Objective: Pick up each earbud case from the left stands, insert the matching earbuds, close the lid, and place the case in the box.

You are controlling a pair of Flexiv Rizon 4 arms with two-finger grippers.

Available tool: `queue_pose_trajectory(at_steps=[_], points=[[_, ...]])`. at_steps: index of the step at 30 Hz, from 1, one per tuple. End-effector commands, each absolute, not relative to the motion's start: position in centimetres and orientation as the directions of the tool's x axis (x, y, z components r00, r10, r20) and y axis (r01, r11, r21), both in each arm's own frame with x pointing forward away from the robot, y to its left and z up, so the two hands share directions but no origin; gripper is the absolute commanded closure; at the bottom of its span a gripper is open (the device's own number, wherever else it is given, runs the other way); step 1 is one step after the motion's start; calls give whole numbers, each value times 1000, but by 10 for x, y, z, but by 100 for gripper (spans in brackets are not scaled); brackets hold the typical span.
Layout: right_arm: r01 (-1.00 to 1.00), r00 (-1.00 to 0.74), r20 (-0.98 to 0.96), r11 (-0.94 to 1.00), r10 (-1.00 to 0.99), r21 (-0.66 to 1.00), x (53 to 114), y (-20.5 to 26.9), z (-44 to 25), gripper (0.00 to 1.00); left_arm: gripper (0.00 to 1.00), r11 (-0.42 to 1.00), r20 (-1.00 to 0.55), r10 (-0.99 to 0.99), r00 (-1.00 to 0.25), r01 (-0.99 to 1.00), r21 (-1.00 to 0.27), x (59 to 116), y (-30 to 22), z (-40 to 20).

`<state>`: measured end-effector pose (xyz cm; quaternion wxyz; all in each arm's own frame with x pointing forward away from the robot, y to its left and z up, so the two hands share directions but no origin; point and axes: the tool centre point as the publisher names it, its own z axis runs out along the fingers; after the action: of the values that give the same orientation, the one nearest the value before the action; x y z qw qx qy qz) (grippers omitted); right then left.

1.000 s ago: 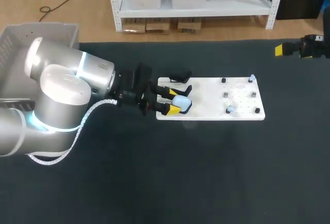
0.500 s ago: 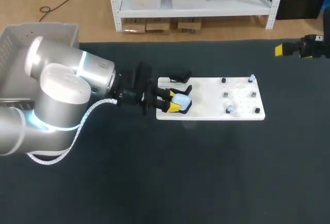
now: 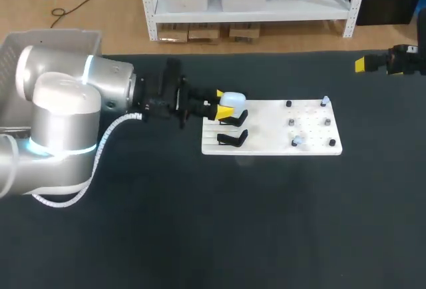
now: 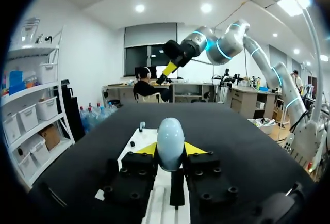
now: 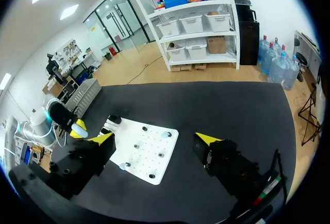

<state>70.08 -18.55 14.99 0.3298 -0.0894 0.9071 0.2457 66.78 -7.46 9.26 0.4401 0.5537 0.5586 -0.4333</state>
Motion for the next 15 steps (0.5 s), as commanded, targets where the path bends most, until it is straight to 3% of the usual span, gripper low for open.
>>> queue_pose_trajectory(at_steps=[1,15], points=[[-325,-766,-642,862,0,388,701,-186,150,0,100,46,-985,171,22,998,30,658,-74,102],[-325,-766,-642,862,0,388,701,-186,150,0,100,31,-988,153,26,999,31,655,-75,111]])
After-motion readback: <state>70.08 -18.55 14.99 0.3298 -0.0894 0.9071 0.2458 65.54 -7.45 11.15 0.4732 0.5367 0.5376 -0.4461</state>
